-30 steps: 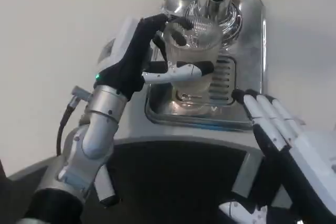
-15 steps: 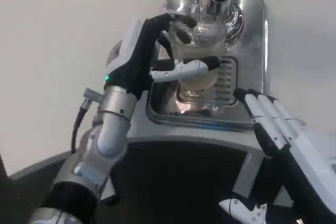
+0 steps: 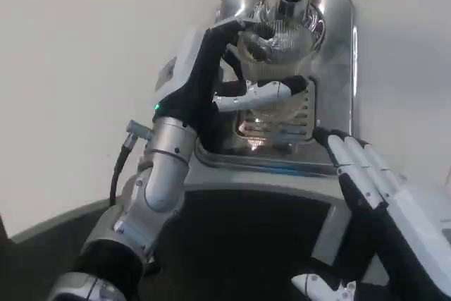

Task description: Grasp the cup under the faucet to collect the drink, then remove the cup.

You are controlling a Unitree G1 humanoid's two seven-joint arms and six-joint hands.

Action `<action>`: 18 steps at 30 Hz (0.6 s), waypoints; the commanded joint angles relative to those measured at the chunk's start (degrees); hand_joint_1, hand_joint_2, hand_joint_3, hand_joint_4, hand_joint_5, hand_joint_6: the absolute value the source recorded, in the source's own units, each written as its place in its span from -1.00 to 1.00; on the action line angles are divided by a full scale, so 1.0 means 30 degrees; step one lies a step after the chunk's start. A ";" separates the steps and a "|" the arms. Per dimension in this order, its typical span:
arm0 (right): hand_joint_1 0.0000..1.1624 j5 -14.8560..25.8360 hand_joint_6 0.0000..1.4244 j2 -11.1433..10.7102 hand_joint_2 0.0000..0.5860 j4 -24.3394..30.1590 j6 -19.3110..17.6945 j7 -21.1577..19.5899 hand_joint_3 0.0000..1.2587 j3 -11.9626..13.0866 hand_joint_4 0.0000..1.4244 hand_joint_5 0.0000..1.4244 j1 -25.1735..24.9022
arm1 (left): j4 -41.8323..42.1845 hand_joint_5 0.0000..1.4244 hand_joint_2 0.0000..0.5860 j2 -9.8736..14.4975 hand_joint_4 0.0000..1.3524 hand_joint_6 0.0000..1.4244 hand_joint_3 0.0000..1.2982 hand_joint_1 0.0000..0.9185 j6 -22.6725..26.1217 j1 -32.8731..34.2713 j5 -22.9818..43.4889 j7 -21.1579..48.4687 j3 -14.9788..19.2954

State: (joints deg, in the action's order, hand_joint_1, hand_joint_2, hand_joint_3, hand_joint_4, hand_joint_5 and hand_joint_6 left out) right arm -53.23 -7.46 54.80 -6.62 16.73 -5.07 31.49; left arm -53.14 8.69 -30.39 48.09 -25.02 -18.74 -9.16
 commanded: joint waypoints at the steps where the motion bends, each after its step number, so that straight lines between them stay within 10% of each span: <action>1: -0.11 0.0135 -0.74 -0.0042 0.00 -0.0036 -0.0187 -0.0204 -1.00 -0.0202 -1.00 -0.98 0.0153 | -0.0221 0.47 -0.69 0.0048 -0.13 0.75 -0.22 0.59 -0.0424 0.0266 0.0165 -0.0035 -0.0129; 8: -0.13 0.0181 -0.75 -0.0095 0.00 -0.0071 -0.0186 -0.0267 -1.00 -0.0407 -1.00 -0.98 0.0295 | -0.0197 -0.32 -0.80 0.0526 -0.83 -0.24 -0.90 0.46 -0.0683 0.0316 0.0365 0.1146 -0.0341; 18: -0.20 0.0385 -0.75 -0.0244 0.01 -0.0128 -0.0247 -0.0252 -1.00 -0.0531 -1.00 -0.98 0.0223 | 0.1306 -0.51 -0.86 0.0952 -0.97 -0.51 -0.99 0.44 -0.0724 -0.0647 0.0682 0.1627 -0.0199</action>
State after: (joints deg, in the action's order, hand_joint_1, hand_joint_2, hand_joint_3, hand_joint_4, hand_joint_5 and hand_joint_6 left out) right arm -52.34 -7.89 54.64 -6.62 16.37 -6.16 31.32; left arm -51.17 10.75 -32.00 48.08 -23.68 -14.25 -10.06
